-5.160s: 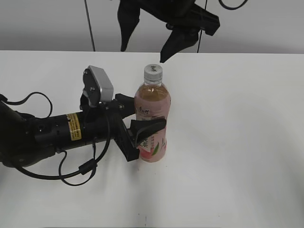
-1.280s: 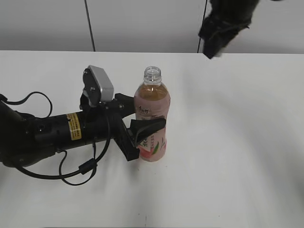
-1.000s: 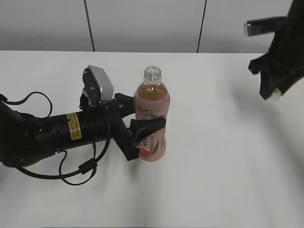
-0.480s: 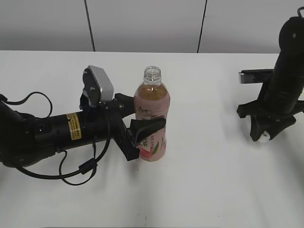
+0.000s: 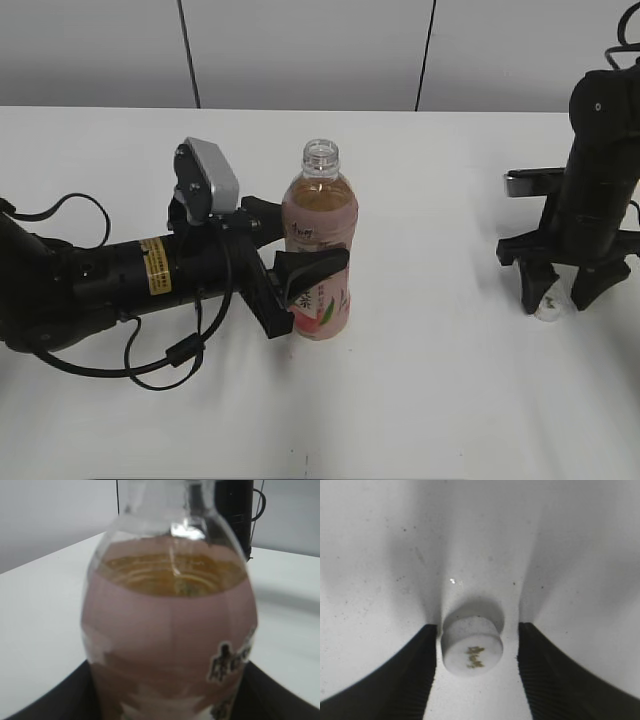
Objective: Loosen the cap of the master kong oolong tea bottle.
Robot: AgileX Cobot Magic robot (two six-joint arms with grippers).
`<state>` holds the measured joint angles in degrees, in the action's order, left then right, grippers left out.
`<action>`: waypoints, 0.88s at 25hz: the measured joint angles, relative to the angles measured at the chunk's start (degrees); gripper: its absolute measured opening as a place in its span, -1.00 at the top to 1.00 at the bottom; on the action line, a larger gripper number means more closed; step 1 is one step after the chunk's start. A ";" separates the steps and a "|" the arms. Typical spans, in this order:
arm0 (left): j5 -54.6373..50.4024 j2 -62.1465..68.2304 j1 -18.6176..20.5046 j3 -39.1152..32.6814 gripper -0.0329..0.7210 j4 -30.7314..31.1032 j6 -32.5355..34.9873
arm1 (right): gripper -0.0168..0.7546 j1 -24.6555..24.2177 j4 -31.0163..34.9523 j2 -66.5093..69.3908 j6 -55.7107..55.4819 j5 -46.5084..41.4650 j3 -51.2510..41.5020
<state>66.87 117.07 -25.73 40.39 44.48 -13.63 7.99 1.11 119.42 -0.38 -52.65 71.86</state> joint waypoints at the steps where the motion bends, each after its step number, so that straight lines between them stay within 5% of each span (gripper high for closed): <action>1: 0.00 0.00 0.00 0.00 -0.13 0.00 0.00 | -0.25 0.00 0.00 0.00 0.01 0.00 0.00; 6: 0.05 0.00 0.00 0.00 -0.13 0.00 0.00 | -0.53 0.00 0.00 -0.13 0.01 -0.69 0.00; 12: 0.42 0.00 0.00 0.00 -0.15 -0.36 0.00 | -0.54 0.00 0.11 -2.53 0.01 -1.01 0.00; 18: 0.60 0.00 0.00 0.00 -0.50 -1.47 0.07 | -0.54 0.00 0.11 -5.27 0.01 -1.18 0.00; 22: 0.94 0.00 0.00 0.00 -0.55 -1.47 0.12 | -0.54 0.00 0.11 -6.74 0.01 -1.51 0.00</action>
<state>67.81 117.07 -25.73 40.39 43.01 -13.50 7.99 1.22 112.68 -0.37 -54.16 71.86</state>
